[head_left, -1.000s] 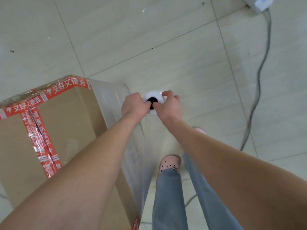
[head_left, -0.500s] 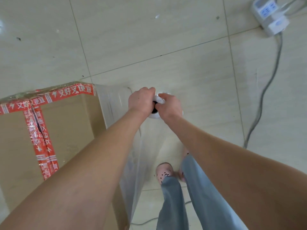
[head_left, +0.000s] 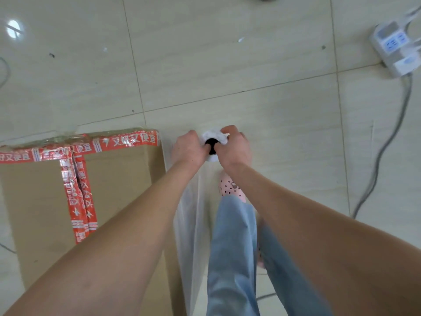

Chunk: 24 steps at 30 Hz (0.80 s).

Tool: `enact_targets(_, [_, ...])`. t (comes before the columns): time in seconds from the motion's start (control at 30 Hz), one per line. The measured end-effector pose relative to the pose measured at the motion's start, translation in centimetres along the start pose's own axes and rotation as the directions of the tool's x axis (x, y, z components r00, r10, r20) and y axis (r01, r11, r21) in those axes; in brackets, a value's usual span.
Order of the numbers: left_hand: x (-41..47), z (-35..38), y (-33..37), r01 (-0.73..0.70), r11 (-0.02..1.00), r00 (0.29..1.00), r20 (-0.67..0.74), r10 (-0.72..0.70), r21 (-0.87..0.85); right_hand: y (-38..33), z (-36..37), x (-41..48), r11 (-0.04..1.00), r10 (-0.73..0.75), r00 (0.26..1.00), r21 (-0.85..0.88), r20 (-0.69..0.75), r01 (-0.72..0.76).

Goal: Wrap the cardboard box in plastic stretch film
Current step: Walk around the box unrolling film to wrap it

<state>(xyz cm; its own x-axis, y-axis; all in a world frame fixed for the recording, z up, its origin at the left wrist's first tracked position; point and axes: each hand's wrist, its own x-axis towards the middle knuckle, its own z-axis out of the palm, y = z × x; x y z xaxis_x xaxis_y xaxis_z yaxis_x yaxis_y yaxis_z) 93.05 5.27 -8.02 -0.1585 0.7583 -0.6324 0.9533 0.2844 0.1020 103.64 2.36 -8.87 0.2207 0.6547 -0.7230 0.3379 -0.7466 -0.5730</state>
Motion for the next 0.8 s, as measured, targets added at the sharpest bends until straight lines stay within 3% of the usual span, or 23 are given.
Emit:
enact_targets(0.17, [1.0, -1.1, 1.0, -0.347, 0.905, 0.934, 0.000, 0.358, 0.248, -1.3, 0.2, 0.8, 0.996, -0.007, 1.000, -0.093, 0.009, 0.008])
enact_targets(0.23, [1.4, -1.5, 1.5, -0.419, 0.859, 0.903, 0.035, 0.429, 0.293, -1.7, 0.0, 0.9, 0.991, -0.030, 1.000, -0.127, -0.001, 0.029])
enact_targets(0.37, [2.8, -2.6, 1.7, -0.334, 0.920, 0.941, 0.018, 0.337, 0.204, -2.7, 0.0, 1.4, 0.979, -0.089, 0.995, -0.186, -0.037, 0.081])
enact_targets(0.47, [3.6, -3.4, 1.4, -0.120, 0.993, 0.993, 0.006, 0.120, 0.007, -3.6, 0.4, 1.8, 0.991, 0.003, 0.996, -0.132, -0.084, -0.015])
enact_targets(0.63, [4.4, -4.2, 1.6, 0.156, 0.960, 0.988, 0.033, -0.152, -0.234, -5.7, 0.2, 3.4, 0.997, 0.007, 0.996, -0.080, -0.088, -0.014])
enact_targets(0.73, [5.0, -4.3, 1.7, 0.135, 0.970, 0.991, 0.043, -0.128, -0.202, -6.7, 0.1, 4.5, 0.995, -0.006, 0.998, -0.105, -0.066, -0.001])
enact_targets(0.8, [5.7, -4.7, 1.8, -0.051, 0.995, 0.998, 0.017, 0.053, -0.088, -6.9, 0.1, 4.7, 0.992, -0.013, 0.999, -0.128, -0.046, 0.007])
